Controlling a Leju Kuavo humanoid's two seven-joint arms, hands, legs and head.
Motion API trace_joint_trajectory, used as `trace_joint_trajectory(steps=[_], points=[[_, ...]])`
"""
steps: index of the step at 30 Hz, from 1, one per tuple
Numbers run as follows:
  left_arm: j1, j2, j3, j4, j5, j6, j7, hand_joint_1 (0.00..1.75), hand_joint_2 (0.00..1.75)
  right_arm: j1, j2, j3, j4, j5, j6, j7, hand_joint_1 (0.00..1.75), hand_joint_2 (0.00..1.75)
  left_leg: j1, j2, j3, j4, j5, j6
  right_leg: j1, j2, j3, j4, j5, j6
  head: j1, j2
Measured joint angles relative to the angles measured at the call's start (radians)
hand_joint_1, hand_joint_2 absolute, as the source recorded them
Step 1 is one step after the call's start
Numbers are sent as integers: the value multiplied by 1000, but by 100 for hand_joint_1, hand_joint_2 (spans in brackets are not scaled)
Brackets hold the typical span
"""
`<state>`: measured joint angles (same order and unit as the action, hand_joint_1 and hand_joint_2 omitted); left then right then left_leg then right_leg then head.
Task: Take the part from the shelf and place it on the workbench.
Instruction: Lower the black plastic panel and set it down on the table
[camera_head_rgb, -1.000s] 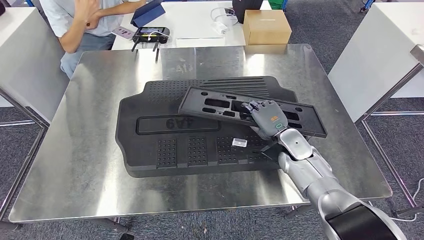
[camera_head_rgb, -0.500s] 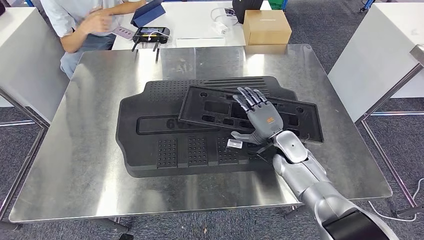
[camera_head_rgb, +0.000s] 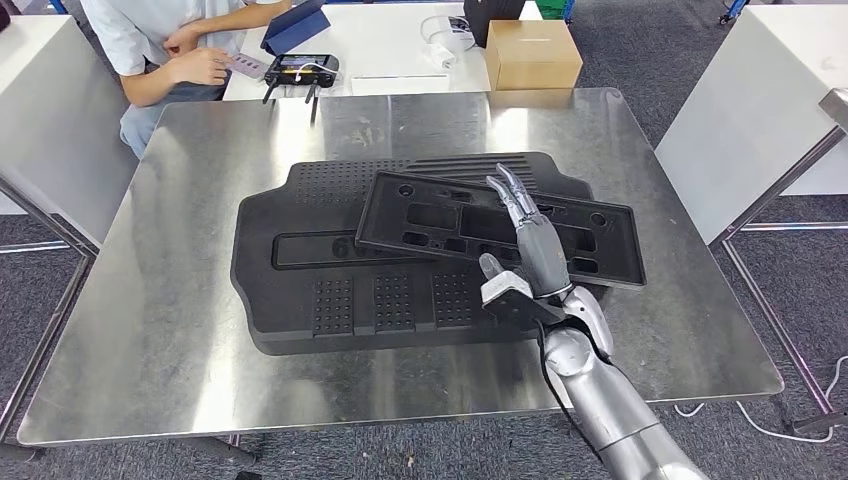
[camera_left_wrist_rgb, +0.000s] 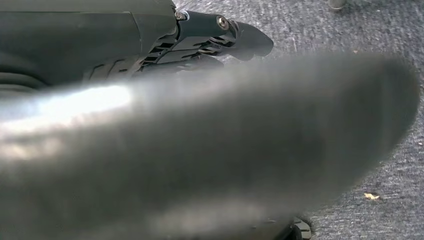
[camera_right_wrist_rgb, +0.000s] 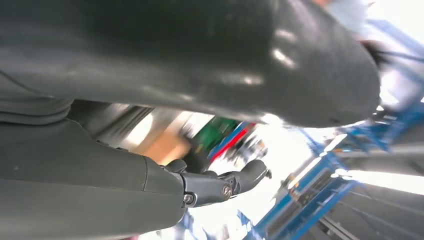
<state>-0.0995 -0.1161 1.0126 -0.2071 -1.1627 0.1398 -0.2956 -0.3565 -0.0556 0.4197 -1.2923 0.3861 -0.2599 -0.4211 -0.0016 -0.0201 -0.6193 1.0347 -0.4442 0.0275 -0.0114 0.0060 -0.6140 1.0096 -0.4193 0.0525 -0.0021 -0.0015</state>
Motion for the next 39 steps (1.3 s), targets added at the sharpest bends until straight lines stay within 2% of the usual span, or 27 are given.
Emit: trace_joint_trajectory(steps=[4,8,15,19,24,31,39], points=[[10,1,15,0,18,9,-7,0,0,70,23,-13,-156,-177,103,-13,0,0,0,0,0,0,0,0,0,0,0,0,0,0,0,0],[19,1,41,0,50,24,-8,0,0,153,59,-18,-303,-451,249,-15,0,0,0,0,0,0,0,0,0,0,0,0,0,0,0,0],[30,1,86,0,93,45,-61,0,0,355,79,-19,-554,-677,374,-62,0,0,0,-1,0,0,-2,-1,0,-1,0,-1,-1,0,0,0],[36,-2,107,0,106,62,-85,0,0,491,88,-54,-668,-710,351,-77,0,0,0,0,0,0,-4,-2,0,0,0,-1,-2,-1,0,0],[38,-4,121,0,110,66,-100,0,0,571,102,-96,-730,-758,320,-43,0,0,0,0,2,0,-5,-3,0,0,0,-1,-2,-2,0,0],[41,-4,123,0,105,63,-127,0,0,630,108,-157,-775,-798,316,-50,0,0,0,1,3,0,-5,-3,0,0,0,-1,-2,-2,0,0],[41,-5,123,0,104,63,-123,0,0,642,108,-196,-778,-773,311,-54,0,0,0,1,3,0,-5,-3,0,0,1,-1,-2,-2,0,0]])
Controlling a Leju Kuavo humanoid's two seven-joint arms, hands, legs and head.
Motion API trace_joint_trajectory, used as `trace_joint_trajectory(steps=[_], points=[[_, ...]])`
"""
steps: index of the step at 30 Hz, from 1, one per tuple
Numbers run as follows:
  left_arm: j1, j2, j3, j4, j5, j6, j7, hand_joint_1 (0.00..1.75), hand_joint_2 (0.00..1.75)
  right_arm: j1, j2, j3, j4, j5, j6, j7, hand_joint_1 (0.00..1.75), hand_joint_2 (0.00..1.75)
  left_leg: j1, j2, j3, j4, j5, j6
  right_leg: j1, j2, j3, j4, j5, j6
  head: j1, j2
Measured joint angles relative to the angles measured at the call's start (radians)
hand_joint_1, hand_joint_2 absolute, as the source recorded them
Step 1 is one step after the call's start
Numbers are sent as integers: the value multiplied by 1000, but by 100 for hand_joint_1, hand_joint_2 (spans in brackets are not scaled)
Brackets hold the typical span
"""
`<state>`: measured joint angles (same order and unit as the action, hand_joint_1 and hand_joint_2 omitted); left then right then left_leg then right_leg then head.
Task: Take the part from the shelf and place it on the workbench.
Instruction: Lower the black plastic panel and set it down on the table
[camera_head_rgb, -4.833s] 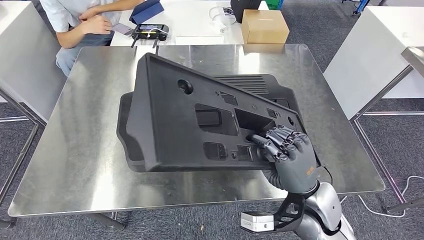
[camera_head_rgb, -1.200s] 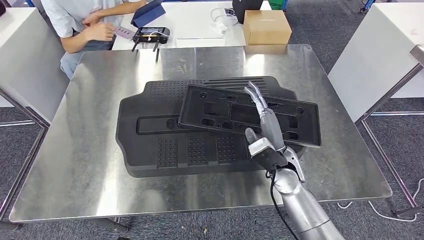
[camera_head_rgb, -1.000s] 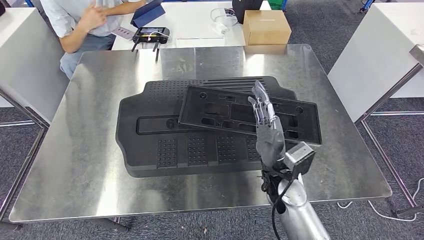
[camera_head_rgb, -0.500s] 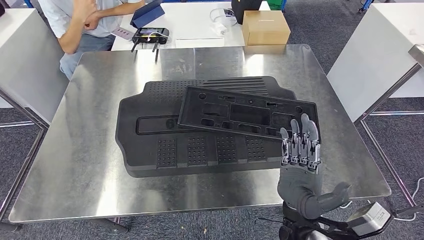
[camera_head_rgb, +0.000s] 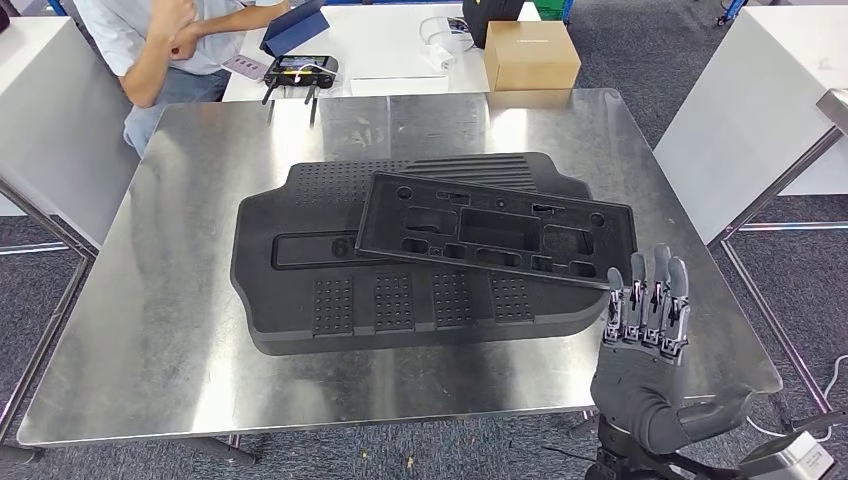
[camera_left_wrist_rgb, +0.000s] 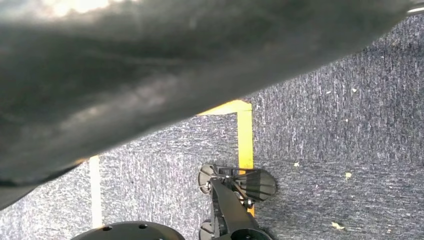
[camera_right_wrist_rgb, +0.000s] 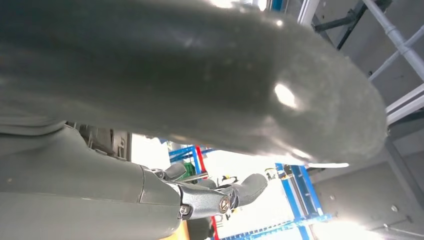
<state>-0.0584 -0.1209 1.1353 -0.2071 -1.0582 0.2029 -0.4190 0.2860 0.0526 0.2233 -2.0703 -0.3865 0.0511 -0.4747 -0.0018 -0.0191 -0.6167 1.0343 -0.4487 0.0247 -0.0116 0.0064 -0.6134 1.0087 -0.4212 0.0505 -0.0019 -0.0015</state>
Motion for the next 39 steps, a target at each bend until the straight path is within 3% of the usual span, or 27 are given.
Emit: trace_joint_trajectory(steps=[11,15,17,19,21,22,23,24,26,27,29,32,34,37,38,39], points=[[0,1,0,0,0,-7,-1,0,0,8,3,-18,0,21,-13,-7,0,0,-6,0,0,2,-3,5,-6,0,2,-1,0,1,0,0],[1,1,4,0,1,-15,-5,0,0,15,8,-26,0,23,-17,-9,0,0,-13,0,2,2,-3,14,-11,0,4,-3,2,8,-1,0],[1,0,6,0,3,-19,-6,0,0,16,11,-32,-1,25,-17,-10,0,0,-5,3,7,-8,5,23,-11,0,0,5,-4,11,0,0],[1,0,8,0,6,-25,-7,0,0,16,12,-38,-1,29,-19,-10,0,0,6,8,11,-16,12,29,-10,-1,-28,72,-45,8,4,0],[1,-1,12,0,7,-30,-8,0,0,16,13,-42,-1,31,-21,-10,0,0,10,11,9,-16,15,30,-12,0,-81,201,-106,5,8,0],[1,-1,13,0,8,-32,-8,0,0,16,13,-43,0,31,-22,-10,0,0,11,12,7,-16,16,29,-14,-1,-102,254,-127,8,8,0],[1,-2,15,0,8,-33,-8,0,0,17,14,-44,0,31,-23,-10,0,0,12,13,5,-16,17,26,-16,-1,-106,274,-134,14,8,0],[2,-3,16,0,8,-34,-8,0,0,16,14,-45,0,31,-23,-10,0,0,15,14,3,-16,19,22,-19,-1,-88,250,-126,25,8,0],[2,-5,18,0,10,-35,-8,0,0,16,16,-46,0,32,-24,-10,0,0,21,14,0,-15,25,12,-27,-4,-1,110,-88,46,9,0],[2,-5,19,0,10,-35,-8,0,0,16,16,-47,0,32,-24,-9,0,0,22,13,-1,-14,26,4,-26,-4,37,43,-70,49,10,0],[2,-5,21,-1,11,-35,-8,0,0,15,19,-48,0,32,-24,-9,0,0,20,12,0,-15,29,-13,-21,-3,68,-16,-53,34,10,0],[3,-6,23,-1,11,-35,-9,0,0,16,22,-50,0,32,-24,-9,0,0,26,13,0,-16,30,-33,-15,-2,63,-14,-40,0,7,0],[4,-5,24,-1,11,-35,-9,0,0,16,25,-51,0,33,-24,-9,0,0,29,15,-21,39,-20,-39,-19,-5,61,-16,-29,-18,5,0],[5,-5,25,-1,11,-35,-9,0,0,17,27,-53,0,33,-24,-9,0,0,30,16,-87,238,-141,-41,-14,-7,50,-15,-18,-32,2,0],[5,-5,25,-1,11,-35,-9,0,0,17,27,-53,0,32,-24,-9,0,0,30,16,-91,272,-155,-41,-11,-8,46,-14,-15,-33,1,0],[5,-5,25,-1,11,-35,-9,0,0,18,27,-53,0,32,-24,-9,0,0,30,16,-75,264,-149,-39,-9,-8,42,-13,-12,-32,2,0]])
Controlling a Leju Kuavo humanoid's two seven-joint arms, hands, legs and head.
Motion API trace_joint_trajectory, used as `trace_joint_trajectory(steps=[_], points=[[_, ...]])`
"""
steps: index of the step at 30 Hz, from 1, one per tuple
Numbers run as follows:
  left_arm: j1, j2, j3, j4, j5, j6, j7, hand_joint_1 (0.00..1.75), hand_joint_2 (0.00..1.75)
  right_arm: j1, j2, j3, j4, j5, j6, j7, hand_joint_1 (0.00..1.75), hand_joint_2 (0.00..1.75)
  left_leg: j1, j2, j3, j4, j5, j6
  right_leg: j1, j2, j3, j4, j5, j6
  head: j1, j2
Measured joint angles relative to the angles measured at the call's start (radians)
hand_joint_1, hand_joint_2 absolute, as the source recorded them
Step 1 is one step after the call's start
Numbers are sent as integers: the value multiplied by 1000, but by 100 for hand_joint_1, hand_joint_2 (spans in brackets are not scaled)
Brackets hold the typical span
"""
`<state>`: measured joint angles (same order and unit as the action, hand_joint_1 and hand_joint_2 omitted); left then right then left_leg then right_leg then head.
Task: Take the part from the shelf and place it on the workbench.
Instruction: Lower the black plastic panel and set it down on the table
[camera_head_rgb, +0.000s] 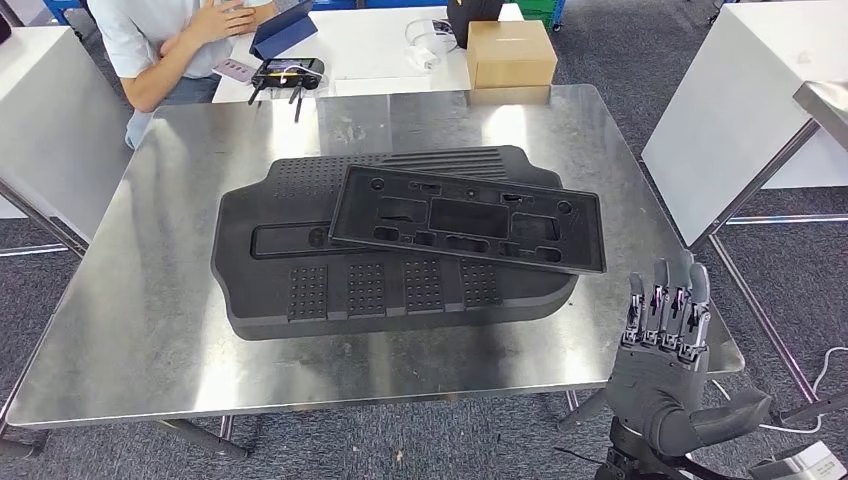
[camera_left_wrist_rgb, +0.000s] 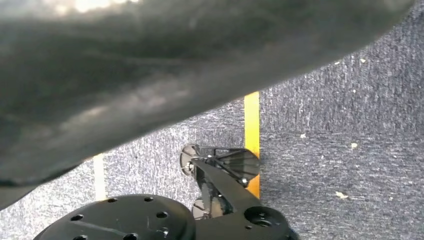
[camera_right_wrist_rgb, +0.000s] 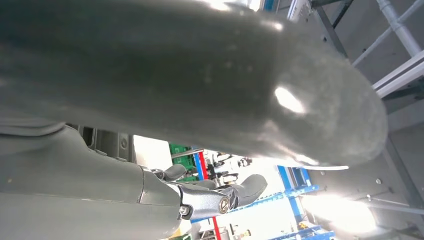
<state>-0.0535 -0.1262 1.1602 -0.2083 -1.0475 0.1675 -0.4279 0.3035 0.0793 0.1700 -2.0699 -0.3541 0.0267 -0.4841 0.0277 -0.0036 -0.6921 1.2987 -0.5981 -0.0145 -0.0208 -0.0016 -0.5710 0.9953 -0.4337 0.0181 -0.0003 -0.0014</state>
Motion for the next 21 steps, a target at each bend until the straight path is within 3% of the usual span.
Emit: trace_joint_trajectory(steps=[3,5,8,9,10,12,14,15,16,17,19,21], points=[[-1,1,1,0,0,0,0,0,0,0,0,-1,0,0,0,0,0,0,-2,0,127,-189,67,8,4,1,-5,7,5,6,0,0],[-2,1,1,0,0,0,-1,0,0,-1,1,-2,0,0,0,0,0,0,-7,-3,167,-264,86,15,7,0,-9,11,9,14,2,0],[-1,0,4,0,0,0,-1,0,0,-1,3,-2,0,0,0,0,0,0,-15,-3,154,-270,101,35,4,1,-18,11,18,34,3,0],[-2,0,4,0,0,0,-2,0,0,0,4,-4,0,0,0,0,0,0,-15,-1,147,-271,109,44,3,1,-28,22,6,36,4,0],[-2,0,4,0,0,0,-2,0,0,0,4,-5,0,-1,0,0,0,0,-14,0,138,-273,118,52,2,1,-44,52,-19,33,6,0],[-3,0,4,0,0,0,-4,0,0,0,4,-9,0,-1,-1,1,0,0,-15,2,115,-273,135,62,1,1,-90,168,-99,21,10,0],[-3,0,5,0,0,0,-6,0,0,0,4,-11,2,-1,-2,2,0,0,-18,3,91,-272,151,64,1,1,-117,279,-151,21,11,0],[-3,0,5,0,0,0,-6,0,0,0,5,-12,3,-1,-3,3,0,0,-19,3,80,-271,159,64,1,1,-108,290,-153,27,11,0],[-3,-1,5,0,-1,0,-7,0,0,0,5,-13,4,0,-4,4,0,0,-20,3,69,-271,168,63,2,1,-76,259,-139,34,11,0],[-3,-2,5,0,-1,-1,-8,0,0,-1,5,-13,4,0,-5,5,0,0,-20,3,60,-271,176,61,4,1,-26,194,-120,40,12,0],[-3,-4,5,0,-1,-1,-10,0,0,-2,6,-13,5,0,-7,6,0,0,-21,2,49,-272,192,53,10,1,81,42,-96,38,10,0],[-3,-6,5,0,-2,-1,-13,0,0,-3,7,-14,5,1,-7,7,0,0,-21,2,47,-274,207,41,18,1,119,-25,-93,30,10,0]])
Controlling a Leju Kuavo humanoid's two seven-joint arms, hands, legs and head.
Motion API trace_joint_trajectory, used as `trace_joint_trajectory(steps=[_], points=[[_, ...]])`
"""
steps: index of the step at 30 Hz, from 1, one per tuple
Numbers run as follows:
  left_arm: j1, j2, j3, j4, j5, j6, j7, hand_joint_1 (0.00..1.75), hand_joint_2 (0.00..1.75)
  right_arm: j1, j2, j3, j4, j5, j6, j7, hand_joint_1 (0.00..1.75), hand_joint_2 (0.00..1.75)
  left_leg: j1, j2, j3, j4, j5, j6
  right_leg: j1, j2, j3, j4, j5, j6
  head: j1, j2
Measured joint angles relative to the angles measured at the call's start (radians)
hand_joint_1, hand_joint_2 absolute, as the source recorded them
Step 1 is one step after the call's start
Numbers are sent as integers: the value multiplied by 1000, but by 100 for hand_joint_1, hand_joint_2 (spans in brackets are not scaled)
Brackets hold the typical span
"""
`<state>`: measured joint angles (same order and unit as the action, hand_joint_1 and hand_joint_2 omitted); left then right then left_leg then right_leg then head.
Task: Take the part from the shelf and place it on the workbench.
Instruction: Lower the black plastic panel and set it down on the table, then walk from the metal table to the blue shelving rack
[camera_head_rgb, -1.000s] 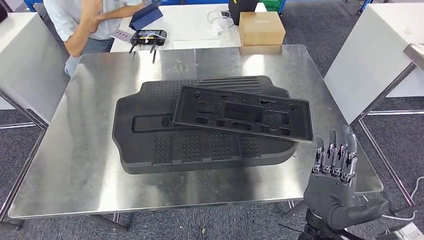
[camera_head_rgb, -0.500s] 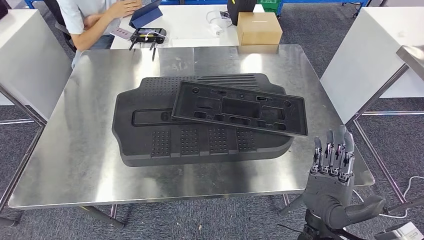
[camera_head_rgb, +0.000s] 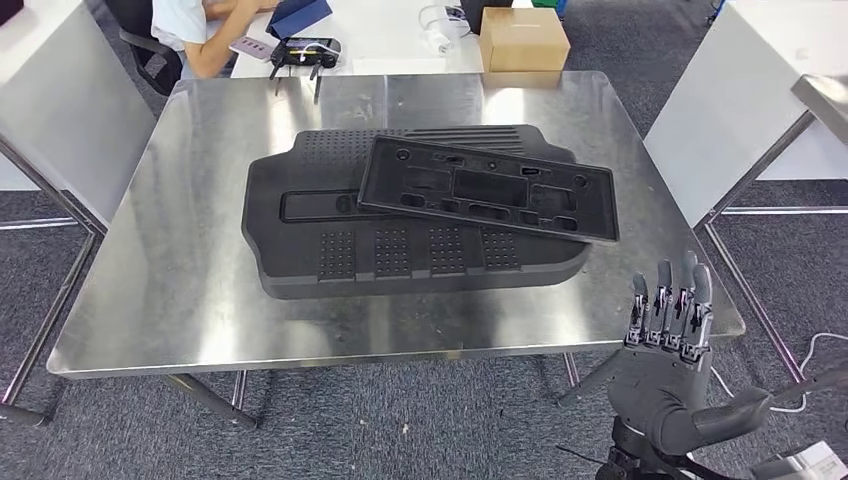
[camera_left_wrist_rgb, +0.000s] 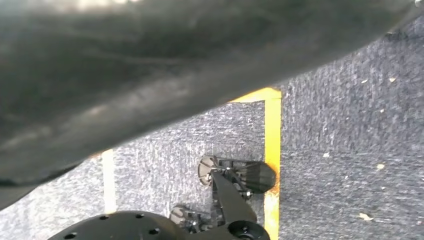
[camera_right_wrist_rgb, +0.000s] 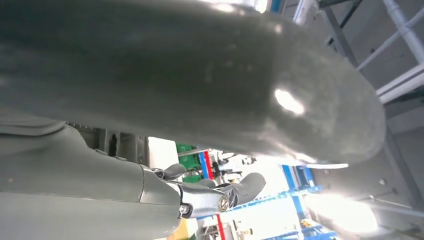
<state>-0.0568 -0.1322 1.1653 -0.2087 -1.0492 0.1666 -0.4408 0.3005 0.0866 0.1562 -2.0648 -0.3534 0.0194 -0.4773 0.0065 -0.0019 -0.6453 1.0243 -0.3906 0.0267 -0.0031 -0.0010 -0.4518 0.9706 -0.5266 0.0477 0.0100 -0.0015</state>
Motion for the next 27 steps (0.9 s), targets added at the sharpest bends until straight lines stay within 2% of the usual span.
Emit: trace_joint_trajectory(steps=[1,2,3,4,5,7,8,9,10,11,13,14,15,16,18,19,20,21,22,23,24,25,26,27], points=[[0,0,0,0,0,0,-1,0,0,0,1,-1,0,0,0,1,0,0,1,0,0,-3,8,-7,3,0,-4,-2,6,-4,0,0],[0,0,1,0,-1,0,-2,0,0,0,1,-2,1,1,0,2,0,0,2,0,-2,-4,12,-14,-1,0,-12,-5,13,-11,1,0],[1,0,1,0,-1,1,-2,0,0,0,2,-2,1,2,-1,3,0,0,4,0,-7,2,2,-20,-5,-1,-19,-6,22,-19,0,0],[1,0,1,0,-2,1,-2,0,0,1,2,-3,1,3,-1,5,0,0,5,0,-15,23,-27,-24,-9,-2,-27,-9,32,-29,-1,0],[2,1,1,0,-3,1,-2,0,0,1,3,-3,2,4,-1,6,0,0,6,-1,-27,64,-72,-27,-14,-3,-36,-11,43,-37,-2,0],[2,1,2,0,-4,1,-2,0,0,2,5,-3,5,5,-2,8,0,0,8,-1,-52,186,-170,-35,-13,-4,-56,-10,61,-43,-4,0],[2,1,2,0,-5,1,-2,0,0,2,5,-3,7,5,-2,9,0,0,9,-1,-56,239,-193,-39,-13,-4,-65,-8,70,-42,-4,0],[2,1,2,0,-6,1,-2,0,0,2,6,-3,9,6,-3,11,0,0,12,-1,-48,268,-192,-44,-13,-4,-76,-6,78,-40,-4,0],[2,2,2,0,-6,1,-2,0,0,2,6,-3,11,8,-6,14,0,0,16,-1,-24,262,-172,-47,-14,-5,-87,-1,86,-36,-4,0],[1,3,2,0,-6,1,-2,0,0,2,6,-3,14,13,-10,18,0,0,20,-1,18,220,-145,-51,-16,-4,-98,6,92,-32,-5,0],[0,3,2,0,-7,1,-2,0,0,2,6,-3,19,34,-24,30,0,0,25,-4,112,90,-129,-57,-17,-4,-122,27,98,-22,-6,0],[-1,2,2,0,-8,1,-2,0,0,2,6,-4,22,46,-33,36,0,0,24,-7,140,44,-135,-58,-15,-5,-131,36,102,-16,-6,0],[-1,2,2,0,-9,1,-2,0,0,2,6,-4,26,59,-44,41,0,0,21,-10,150,19,-144,-55,-13,-5,-139,41,107,-9,-7,0],[-1,2,2,0,-9,1,-2,0,0,3,6,-5,31,69,-55,47,0,0,16,-12,147,15,-142,-48,-13,-5,-144,42,114,0,-7,0],[-1,3,2,0,-10,1,-2,0,0,8,6,-12,46,86,-78,59,0,0,12,-9,124,13,-127,-22,-16,-4,-157,46,114,15,-6,0],[-1,4,2,0,-10,1,-2,0,0,12,6,-17,55,90,-87,66,0,0,12,-6,111,11,-115,-7,-17,-3,-171,64,94,16,-4,0],[-1,4,2,0,-11,1,-2,0,0,16,6,-23,64,93,-92,70,0,0,12,-3,96,9,-104,6,-19,-2,-188,99,61,12,-3,0],[-1,5,2,0,-12,1,-2,0,0,19,6,-28,73,95,-96,74,0,0,10,-2,80,9,-92,13,-19,-2,-209,156,16,6,-1,0],[-1,6,2,0,-13,1,-2,0,0,22,6,-31,81,95,-99,76,0,0,8,-1,64,10,-79,17,-19,-1,-228,221,-24,3,0,0],[-1,6,2,0,-15,1,-2,0,0,24,6,-35,88,95,-101,77,0,0,7,0,48,10,-67,17,-19,-1,-239,279,-50,5,0,0],[-1,6,2,0,-17,1,-2,0,0,27,6,-39,95,96,-102,78,0,0,5,1,32,11,-53,17,-19,-1,-239,318,-57,11,0,0],[-1,6,2,0,-18,1,-2,0,0,29,6,-42,99,96,-103,78,0,0,4,2,18,11,-41,16,-19,-1,-222,323,-45,21,0,0],[-1,6,2,0,-19,1,-2,0,0,31,6,-45,103,97,-105,79,0,0,4,3,3,11,-28,14,-18,-1,-186,292,-22,30,0,0],[-1,5,2,0,-20,1,-2,0,0,32,6,-48,104,100,-106,79,0,0,4,3,-10,12,-16,12,-17,-1,-135,232,-3,35,0,0]])
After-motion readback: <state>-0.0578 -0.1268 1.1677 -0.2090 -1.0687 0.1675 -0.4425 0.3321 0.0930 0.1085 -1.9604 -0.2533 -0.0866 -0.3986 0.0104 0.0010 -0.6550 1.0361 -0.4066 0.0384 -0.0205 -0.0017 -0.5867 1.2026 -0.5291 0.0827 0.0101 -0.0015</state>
